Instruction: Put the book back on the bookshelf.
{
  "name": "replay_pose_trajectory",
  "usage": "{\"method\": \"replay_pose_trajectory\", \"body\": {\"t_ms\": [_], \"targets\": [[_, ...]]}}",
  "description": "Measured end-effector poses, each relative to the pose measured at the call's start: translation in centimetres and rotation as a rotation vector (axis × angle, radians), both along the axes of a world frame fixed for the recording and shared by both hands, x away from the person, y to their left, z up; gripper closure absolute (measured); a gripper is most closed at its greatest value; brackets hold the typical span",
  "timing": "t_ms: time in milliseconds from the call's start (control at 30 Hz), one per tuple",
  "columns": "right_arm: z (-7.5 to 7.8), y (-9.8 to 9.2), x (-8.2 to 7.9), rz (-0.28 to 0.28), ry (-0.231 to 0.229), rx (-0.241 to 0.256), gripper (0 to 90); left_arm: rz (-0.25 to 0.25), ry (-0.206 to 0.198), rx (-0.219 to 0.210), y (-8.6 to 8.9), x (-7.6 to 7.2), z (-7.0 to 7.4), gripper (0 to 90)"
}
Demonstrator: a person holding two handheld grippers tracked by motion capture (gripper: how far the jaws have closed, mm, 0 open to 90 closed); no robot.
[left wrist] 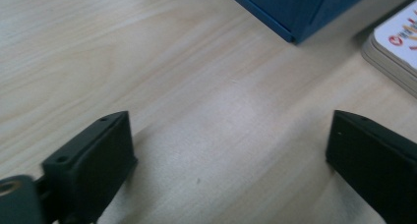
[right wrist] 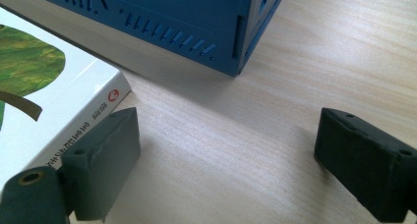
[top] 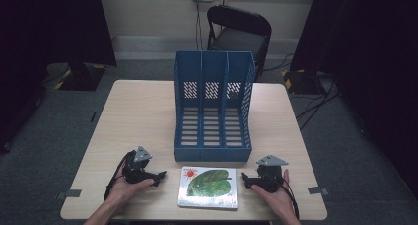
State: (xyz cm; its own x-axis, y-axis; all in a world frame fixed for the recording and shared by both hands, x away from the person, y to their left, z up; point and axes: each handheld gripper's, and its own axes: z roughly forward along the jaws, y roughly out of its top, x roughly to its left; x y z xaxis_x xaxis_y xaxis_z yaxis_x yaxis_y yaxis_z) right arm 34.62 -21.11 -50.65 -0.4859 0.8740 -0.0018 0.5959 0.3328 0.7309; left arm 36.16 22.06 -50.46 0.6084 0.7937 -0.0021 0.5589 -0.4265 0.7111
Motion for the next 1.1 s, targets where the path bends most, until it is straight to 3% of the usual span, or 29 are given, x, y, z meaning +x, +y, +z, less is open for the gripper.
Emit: {"method": "replay_pose_trajectory", "body": {"t_ms": [200, 267, 367, 433, 533, 600, 767, 967, 1100], "targets": [[0.1, -0.2, -0.2, 0.004, 0.008, -0.004, 9.4, 0.029, 0.012, 0.004, 0.2, 0.1, 0.4, 17.1], [0.2, -0.2, -0.4, 0.017, 0.015, -0.01, 13.3, 0.033, 0.027, -0.001, 0.2, 0.0, 0.6, 19.9], [0.7, -0.1, -0.8, 0.029, 0.018, -0.002, 20.9, 0.019, 0.04, -0.06, 0.3, -0.3, 1.2, 22.5], [0.8, 0.0, -0.9, 0.04, 0.023, 0.004, 23.0, 0.008, 0.031, -0.069, 0.2, -0.4, 1.5, 22.8], [1.3, 0.2, -1.2, 0.079, 0.037, 0.038, 27.2, -0.003, 0.037, -0.096, -0.3, -0.7, 1.9, 25.9], [1.6, 0.5, -1.4, 0.111, 0.045, 0.059, 33.3, -0.025, 0.051, -0.091, -0.9, -0.8, 2.1, 26.3], [2.7, 1.2, -2.3, 0.157, 0.05, 0.119, 38.2, -0.079, 0.07, -0.067, -2.6, -0.9, 2.1, 31.4], [3.2, 2.6, -3.6, 0.208, 0.003, 0.069, 44.4, -0.131, 0.079, -0.083, -4.0, -1.2, 2.2, 35.2], [2.7, 3.3, -3.8, 0.226, 0.067, 0.055, 42.6, -0.158, 0.085, -0.095, -5.0, -1.4, 2.1, 37.2]]}}
